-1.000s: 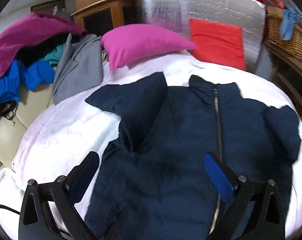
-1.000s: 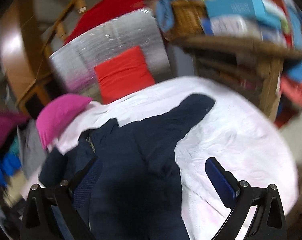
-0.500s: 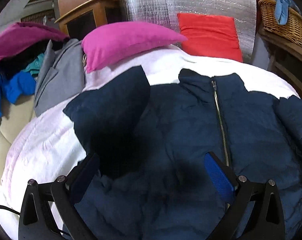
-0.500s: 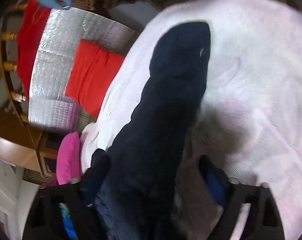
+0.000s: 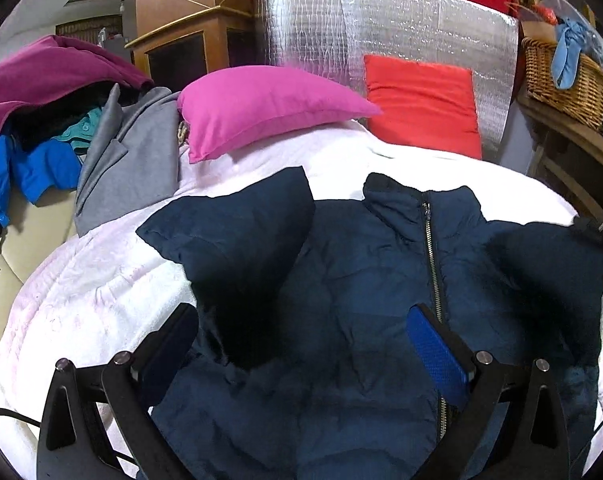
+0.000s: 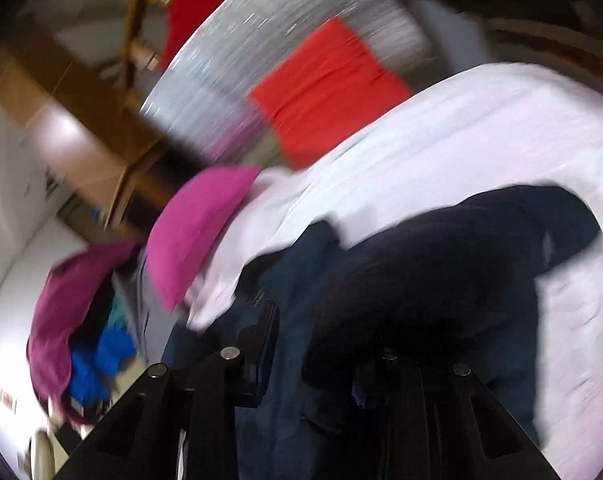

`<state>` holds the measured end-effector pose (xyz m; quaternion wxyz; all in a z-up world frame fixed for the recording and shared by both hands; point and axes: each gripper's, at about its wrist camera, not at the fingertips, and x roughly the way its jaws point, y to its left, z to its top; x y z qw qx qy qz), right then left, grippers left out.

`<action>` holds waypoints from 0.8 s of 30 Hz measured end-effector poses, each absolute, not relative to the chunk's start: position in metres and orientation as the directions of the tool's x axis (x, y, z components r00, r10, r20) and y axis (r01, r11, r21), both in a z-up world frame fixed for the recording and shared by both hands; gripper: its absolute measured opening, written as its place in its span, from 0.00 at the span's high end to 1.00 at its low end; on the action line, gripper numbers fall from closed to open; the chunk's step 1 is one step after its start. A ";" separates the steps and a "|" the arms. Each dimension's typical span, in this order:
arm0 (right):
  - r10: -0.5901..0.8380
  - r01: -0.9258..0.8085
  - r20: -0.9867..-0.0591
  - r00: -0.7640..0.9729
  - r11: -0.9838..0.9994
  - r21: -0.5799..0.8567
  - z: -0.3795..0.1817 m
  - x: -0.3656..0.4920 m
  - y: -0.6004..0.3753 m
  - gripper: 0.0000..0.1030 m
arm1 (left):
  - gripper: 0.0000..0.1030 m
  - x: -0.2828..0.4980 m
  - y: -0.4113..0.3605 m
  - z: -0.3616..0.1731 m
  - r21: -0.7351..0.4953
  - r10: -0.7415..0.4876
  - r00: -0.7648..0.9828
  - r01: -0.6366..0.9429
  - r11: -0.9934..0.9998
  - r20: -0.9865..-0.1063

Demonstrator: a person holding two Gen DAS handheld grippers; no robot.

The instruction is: Fold large clothes

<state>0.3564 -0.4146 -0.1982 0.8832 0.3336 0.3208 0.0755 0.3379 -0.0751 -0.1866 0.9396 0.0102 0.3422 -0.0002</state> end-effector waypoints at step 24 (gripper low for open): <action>0.425 0.155 -0.503 0.752 0.628 0.763 -0.207 0.262 -0.442 0.19 | 0.00 0.325 -0.110 -0.181 -0.017 -0.109 0.751 0.129 0.991 -0.651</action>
